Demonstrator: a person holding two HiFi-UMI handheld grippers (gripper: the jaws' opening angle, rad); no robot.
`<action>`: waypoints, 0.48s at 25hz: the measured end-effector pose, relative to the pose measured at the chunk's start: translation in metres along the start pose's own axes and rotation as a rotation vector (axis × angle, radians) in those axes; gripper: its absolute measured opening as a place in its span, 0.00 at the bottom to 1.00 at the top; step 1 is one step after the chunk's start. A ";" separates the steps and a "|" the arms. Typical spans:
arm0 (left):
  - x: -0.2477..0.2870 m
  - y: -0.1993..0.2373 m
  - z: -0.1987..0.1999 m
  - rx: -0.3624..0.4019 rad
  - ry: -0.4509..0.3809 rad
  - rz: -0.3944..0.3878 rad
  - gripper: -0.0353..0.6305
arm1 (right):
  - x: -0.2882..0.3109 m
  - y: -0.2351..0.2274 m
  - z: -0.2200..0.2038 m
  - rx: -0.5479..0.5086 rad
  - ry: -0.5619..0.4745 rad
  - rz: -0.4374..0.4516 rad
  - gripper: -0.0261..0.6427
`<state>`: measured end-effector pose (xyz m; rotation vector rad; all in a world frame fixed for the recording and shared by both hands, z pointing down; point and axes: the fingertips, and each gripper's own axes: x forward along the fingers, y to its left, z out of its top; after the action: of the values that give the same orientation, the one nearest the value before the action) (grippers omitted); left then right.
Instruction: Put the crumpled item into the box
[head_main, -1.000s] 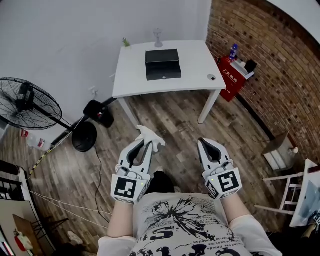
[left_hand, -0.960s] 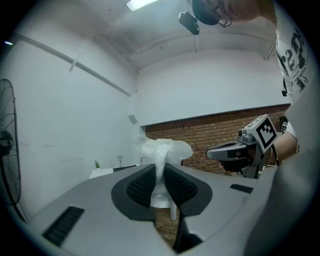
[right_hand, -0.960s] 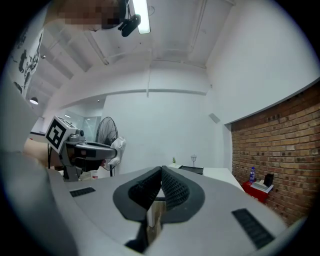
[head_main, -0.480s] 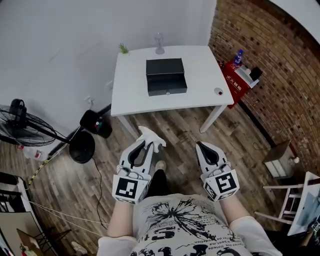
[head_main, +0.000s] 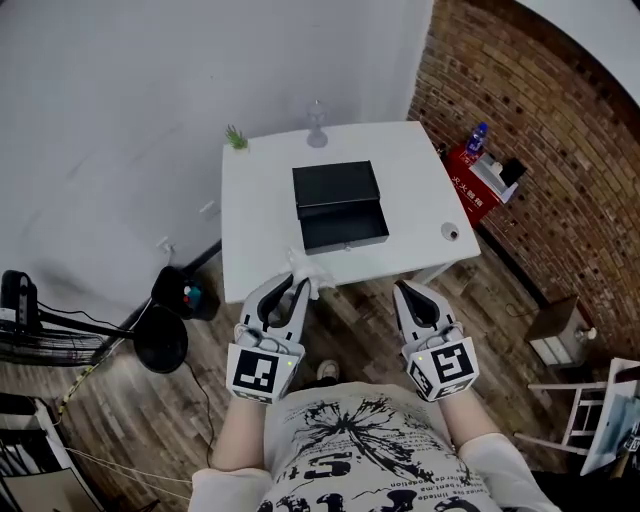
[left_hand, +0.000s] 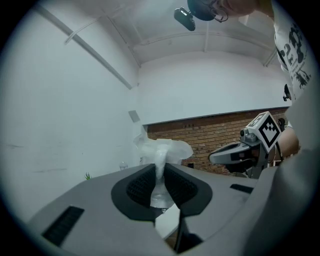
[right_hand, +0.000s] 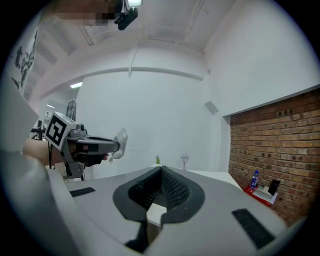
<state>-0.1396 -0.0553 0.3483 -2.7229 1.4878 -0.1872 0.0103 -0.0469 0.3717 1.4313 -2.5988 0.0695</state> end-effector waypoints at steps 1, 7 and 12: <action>0.010 0.010 -0.001 0.005 0.003 -0.007 0.15 | 0.015 -0.004 0.003 0.001 0.002 -0.010 0.06; 0.062 0.045 -0.008 0.011 -0.002 -0.024 0.15 | 0.074 -0.031 0.010 -0.002 -0.004 -0.011 0.06; 0.104 0.060 -0.013 0.020 0.023 -0.001 0.15 | 0.110 -0.070 0.007 0.015 0.006 0.013 0.06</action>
<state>-0.1360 -0.1745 0.3657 -2.7151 1.4824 -0.2327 0.0110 -0.1768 0.3811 1.4166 -2.6091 0.0949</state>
